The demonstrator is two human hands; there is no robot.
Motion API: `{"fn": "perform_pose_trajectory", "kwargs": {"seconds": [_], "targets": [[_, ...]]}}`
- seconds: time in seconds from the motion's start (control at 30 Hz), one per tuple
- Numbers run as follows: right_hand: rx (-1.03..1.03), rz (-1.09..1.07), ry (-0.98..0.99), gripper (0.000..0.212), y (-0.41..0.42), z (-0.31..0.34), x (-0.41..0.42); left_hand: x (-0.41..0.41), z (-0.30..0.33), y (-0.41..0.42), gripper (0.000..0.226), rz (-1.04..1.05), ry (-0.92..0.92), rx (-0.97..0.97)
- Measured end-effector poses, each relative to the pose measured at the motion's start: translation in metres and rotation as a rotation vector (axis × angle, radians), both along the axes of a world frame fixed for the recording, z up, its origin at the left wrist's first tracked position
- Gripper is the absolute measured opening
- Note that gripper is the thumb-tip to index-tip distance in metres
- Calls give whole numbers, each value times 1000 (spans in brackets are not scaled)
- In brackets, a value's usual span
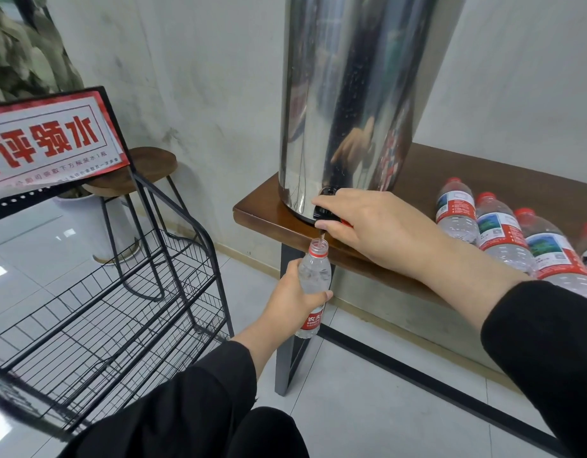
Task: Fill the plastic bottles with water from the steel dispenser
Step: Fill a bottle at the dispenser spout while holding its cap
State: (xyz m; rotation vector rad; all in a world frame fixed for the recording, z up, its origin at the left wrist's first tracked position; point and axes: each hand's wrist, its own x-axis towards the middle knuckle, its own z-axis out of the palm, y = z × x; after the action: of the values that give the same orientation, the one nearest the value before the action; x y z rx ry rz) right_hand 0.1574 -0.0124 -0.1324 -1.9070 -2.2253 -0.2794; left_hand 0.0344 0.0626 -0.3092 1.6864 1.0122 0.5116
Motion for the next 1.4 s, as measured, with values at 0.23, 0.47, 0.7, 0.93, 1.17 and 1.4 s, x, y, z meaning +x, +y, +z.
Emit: {"fn": "perform_pose_trajectory", "kwargs": {"seconds": [0.23, 0.47, 0.7, 0.93, 1.17, 1.4], "targets": [[67, -16, 72, 45, 4, 5, 1, -1, 2, -2, 72, -3, -5, -9], [29, -157, 390, 37, 19, 23, 7, -3, 7, 0, 73, 0, 16, 8], [118, -307, 607, 30, -6, 2, 18, -2, 7, -2, 71, -8, 15, -1], [-42, -372, 602, 33, -51, -8, 37, -3, 15, -13, 69, -21, 16, 3], [-71, -366, 529, 46, -84, -6, 32, -12, 32, -47, 61, -81, 13, 38], [-141, -309, 279, 42, -110, 26, 11, -31, 63, -98, 69, -184, -29, 126]]}}
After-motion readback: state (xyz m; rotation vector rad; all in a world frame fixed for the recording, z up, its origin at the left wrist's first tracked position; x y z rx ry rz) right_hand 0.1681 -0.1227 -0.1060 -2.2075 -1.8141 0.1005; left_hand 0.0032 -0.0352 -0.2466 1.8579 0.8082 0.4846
